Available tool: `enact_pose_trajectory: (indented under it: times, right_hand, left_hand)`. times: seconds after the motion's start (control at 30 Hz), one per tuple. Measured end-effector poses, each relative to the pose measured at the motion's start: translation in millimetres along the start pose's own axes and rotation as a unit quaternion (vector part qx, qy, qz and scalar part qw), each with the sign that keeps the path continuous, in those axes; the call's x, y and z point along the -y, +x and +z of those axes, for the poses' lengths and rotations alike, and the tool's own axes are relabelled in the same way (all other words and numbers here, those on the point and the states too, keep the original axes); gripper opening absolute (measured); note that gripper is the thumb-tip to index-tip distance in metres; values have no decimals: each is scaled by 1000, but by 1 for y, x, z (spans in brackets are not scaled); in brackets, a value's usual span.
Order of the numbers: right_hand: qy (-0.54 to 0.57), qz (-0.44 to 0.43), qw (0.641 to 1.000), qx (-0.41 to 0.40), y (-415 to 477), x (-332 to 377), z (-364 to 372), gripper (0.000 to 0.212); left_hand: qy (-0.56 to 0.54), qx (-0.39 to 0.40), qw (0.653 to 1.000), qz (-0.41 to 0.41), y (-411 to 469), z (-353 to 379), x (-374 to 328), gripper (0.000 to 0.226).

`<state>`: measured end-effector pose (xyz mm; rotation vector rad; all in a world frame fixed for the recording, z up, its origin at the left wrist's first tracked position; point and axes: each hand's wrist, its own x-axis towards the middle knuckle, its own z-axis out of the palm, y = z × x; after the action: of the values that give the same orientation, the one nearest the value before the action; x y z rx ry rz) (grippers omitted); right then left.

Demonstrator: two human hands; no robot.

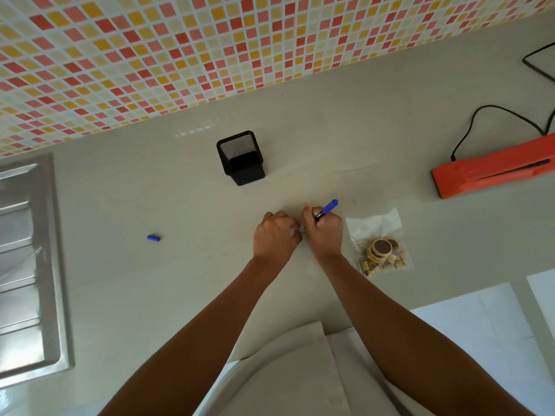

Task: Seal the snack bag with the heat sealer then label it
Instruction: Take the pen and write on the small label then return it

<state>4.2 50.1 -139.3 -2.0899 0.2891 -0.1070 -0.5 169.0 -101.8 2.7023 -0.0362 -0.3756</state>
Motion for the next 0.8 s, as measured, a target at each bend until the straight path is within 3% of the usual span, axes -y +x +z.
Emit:
enact_pose_trajectory:
  times: [0.8]
  right_hand:
    - [24,48,998,-14,0,3,-2,51]
  left_hand:
    - [1,6,1000,6,-2,-5,-2,10]
